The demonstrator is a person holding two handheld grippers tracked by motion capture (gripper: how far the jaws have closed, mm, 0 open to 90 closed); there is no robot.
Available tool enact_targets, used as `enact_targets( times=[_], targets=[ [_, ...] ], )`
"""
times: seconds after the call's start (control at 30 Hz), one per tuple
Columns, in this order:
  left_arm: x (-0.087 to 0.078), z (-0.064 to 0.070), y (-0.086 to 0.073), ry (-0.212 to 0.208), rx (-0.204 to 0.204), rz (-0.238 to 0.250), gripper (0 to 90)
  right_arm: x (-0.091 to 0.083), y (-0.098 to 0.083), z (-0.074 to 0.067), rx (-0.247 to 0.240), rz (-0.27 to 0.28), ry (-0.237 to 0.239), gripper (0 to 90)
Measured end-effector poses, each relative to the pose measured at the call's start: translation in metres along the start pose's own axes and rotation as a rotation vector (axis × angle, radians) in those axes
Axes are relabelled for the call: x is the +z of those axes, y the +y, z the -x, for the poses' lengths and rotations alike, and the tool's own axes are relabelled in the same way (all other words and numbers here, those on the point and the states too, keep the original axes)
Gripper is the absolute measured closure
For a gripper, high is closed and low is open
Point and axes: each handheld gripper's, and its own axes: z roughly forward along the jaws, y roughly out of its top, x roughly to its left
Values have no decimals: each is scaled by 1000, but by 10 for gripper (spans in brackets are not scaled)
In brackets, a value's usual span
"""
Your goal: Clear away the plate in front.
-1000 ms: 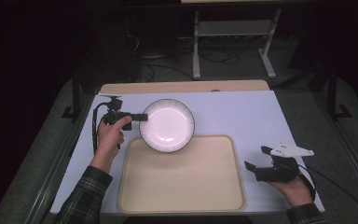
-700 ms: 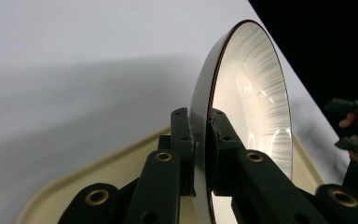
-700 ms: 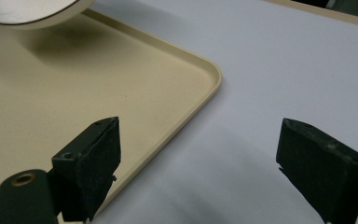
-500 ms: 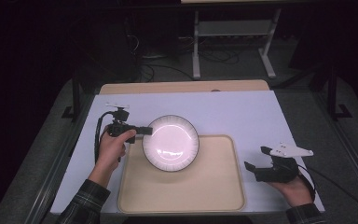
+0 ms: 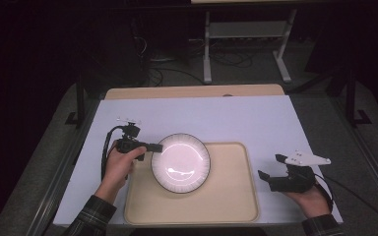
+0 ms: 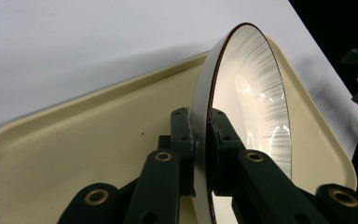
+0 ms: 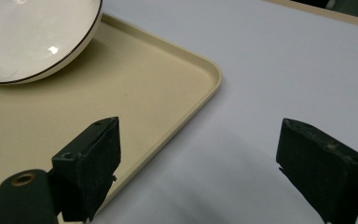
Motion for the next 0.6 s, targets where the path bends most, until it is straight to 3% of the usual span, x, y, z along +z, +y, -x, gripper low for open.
enact_targets(
  times=[0.33, 0.6],
  targets=[
    [2, 1, -2, 63, 53, -36, 848, -2, -1, -1, -6, 1, -1, 129],
    [6, -1, -2, 67, 77, -58, 852, -2, -1, -2, -13, -1, 1, 129]
  ],
)
